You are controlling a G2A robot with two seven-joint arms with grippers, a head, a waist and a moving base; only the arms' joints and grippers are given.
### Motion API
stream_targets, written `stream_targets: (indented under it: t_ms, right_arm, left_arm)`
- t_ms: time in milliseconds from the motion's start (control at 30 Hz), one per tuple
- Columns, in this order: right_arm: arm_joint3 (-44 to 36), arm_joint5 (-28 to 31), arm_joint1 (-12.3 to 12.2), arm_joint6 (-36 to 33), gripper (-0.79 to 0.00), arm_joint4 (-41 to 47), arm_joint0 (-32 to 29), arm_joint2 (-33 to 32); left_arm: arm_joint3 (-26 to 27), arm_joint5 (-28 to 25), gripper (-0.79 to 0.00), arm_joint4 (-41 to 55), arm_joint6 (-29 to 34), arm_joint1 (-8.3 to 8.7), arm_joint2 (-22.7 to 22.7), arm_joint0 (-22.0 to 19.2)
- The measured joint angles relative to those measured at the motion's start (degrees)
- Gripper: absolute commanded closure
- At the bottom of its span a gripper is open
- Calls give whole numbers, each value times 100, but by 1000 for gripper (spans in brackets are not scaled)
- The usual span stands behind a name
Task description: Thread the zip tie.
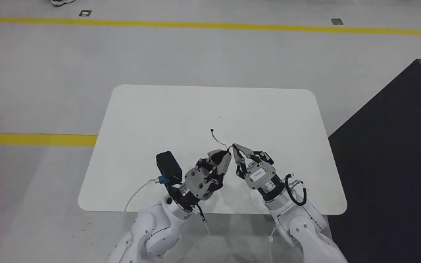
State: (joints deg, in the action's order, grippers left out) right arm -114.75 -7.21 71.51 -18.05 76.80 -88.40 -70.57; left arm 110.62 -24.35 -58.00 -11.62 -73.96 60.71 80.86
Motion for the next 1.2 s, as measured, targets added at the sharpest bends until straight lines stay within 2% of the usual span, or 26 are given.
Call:
stream_targets:
  t_ms: [433,733,1200]
  right_arm:
    - [0,0,0,0,0,0,0,0]
    - [0,0,0,0,0,0,0,0]
    - [0,0,0,0,0,0,0,0]
  left_arm:
    - [-110,63,0,-285,150,11,59,-20]
    - [-123,123,0,-534,26,19,118,-5]
    - [-273,229,0,-667,236,53,259,154]
